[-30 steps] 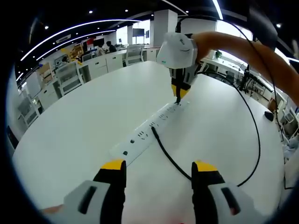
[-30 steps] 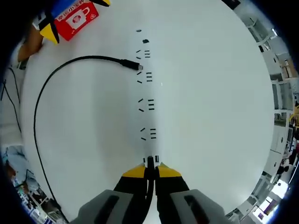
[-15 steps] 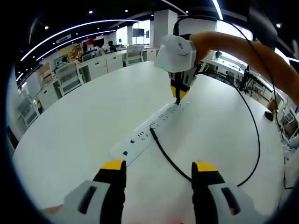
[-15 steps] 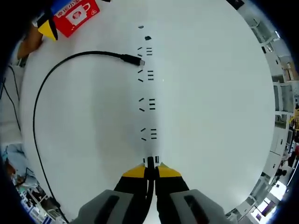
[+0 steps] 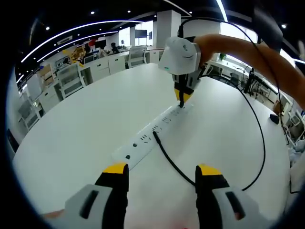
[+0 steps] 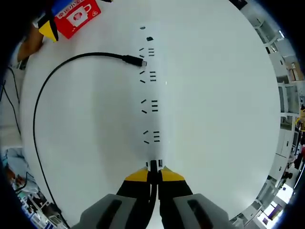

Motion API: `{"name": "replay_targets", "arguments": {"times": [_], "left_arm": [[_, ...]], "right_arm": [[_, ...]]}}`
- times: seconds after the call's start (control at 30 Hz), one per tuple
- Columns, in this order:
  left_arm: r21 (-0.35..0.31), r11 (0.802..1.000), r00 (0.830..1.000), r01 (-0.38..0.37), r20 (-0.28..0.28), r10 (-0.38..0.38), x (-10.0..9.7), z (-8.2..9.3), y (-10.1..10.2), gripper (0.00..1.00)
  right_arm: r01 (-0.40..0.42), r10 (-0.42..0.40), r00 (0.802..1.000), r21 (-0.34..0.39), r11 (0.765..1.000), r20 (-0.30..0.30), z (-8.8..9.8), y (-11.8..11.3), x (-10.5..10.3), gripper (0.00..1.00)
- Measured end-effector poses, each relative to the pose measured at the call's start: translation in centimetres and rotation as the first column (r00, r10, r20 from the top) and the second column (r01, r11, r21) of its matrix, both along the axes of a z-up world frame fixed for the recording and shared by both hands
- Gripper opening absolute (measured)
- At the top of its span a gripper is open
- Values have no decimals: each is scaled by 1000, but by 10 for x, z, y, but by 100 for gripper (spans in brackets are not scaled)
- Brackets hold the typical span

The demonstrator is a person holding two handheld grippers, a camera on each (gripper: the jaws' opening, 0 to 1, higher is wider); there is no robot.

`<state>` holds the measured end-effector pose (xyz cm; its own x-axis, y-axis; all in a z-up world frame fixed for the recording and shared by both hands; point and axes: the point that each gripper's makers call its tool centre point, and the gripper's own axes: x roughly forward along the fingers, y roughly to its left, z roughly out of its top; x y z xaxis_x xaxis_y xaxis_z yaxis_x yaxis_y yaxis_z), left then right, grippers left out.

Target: Find the data cable on the table. Grasp the USB connector end of the cable and insert it into the USB port on the table

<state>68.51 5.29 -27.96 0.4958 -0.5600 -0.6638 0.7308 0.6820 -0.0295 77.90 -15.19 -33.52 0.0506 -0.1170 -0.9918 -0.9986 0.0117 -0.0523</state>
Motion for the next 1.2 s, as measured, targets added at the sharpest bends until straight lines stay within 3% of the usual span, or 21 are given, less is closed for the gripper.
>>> {"name": "replay_targets", "arguments": {"times": [0.5,1.2], "left_arm": [[1,1000,1000,0,0,0,1,1,0,56],[-2,1000,1000,1,0,-1,0,1,0,56]], "right_arm": [[-6,6,1000,-19,1000,-1,-2,0,1,7],[-3,2,1000,48,999,9,-2,1,3,10]]}}
